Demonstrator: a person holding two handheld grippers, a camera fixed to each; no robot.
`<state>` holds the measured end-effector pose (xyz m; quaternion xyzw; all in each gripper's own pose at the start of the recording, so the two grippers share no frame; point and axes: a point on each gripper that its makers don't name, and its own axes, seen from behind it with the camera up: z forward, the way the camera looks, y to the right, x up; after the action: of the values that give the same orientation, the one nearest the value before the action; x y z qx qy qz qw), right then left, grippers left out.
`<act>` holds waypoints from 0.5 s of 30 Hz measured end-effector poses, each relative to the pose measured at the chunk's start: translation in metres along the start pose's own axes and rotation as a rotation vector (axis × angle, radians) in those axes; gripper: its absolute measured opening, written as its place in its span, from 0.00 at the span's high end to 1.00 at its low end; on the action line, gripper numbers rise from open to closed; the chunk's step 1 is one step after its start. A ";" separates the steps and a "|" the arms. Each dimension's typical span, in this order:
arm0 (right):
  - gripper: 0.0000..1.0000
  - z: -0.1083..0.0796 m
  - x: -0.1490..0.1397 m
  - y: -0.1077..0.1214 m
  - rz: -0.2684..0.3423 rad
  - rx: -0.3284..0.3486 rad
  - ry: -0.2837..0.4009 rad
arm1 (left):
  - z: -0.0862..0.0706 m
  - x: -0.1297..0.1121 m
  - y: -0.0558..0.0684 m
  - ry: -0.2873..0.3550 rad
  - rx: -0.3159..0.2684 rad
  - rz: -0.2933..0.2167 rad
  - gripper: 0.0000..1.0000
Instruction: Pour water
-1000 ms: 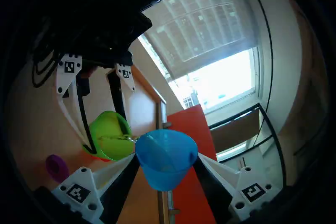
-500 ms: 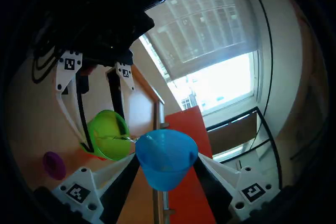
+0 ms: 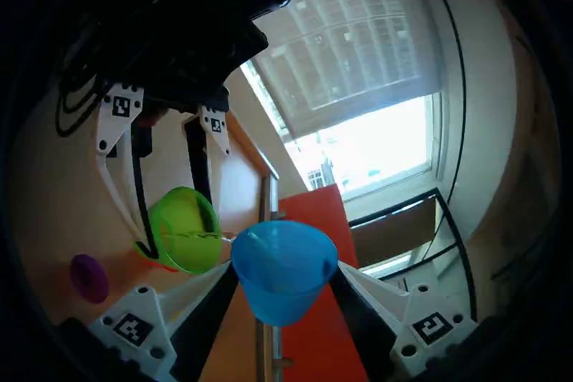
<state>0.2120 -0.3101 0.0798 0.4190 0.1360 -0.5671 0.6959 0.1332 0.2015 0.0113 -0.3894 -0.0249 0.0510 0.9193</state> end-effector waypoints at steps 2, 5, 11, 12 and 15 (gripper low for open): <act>0.11 0.000 0.000 0.000 -0.005 -0.001 0.000 | 0.000 0.000 0.000 0.000 -0.001 0.001 0.12; 0.11 -0.001 -0.001 0.001 -0.011 -0.004 0.002 | 0.000 0.000 0.000 0.000 -0.001 0.001 0.12; 0.11 -0.002 -0.001 0.005 -0.021 -0.012 0.009 | 0.000 0.000 0.000 -0.001 -0.003 0.002 0.12; 0.11 -0.002 -0.002 0.005 -0.023 -0.013 0.010 | 0.000 0.000 0.000 -0.001 -0.003 0.002 0.12; 0.11 -0.003 -0.002 0.005 -0.030 -0.014 0.012 | 0.000 0.000 0.001 0.000 -0.004 0.004 0.12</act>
<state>0.2168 -0.3064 0.0815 0.4156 0.1505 -0.5739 0.6894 0.1331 0.2025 0.0110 -0.3914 -0.0244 0.0531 0.9183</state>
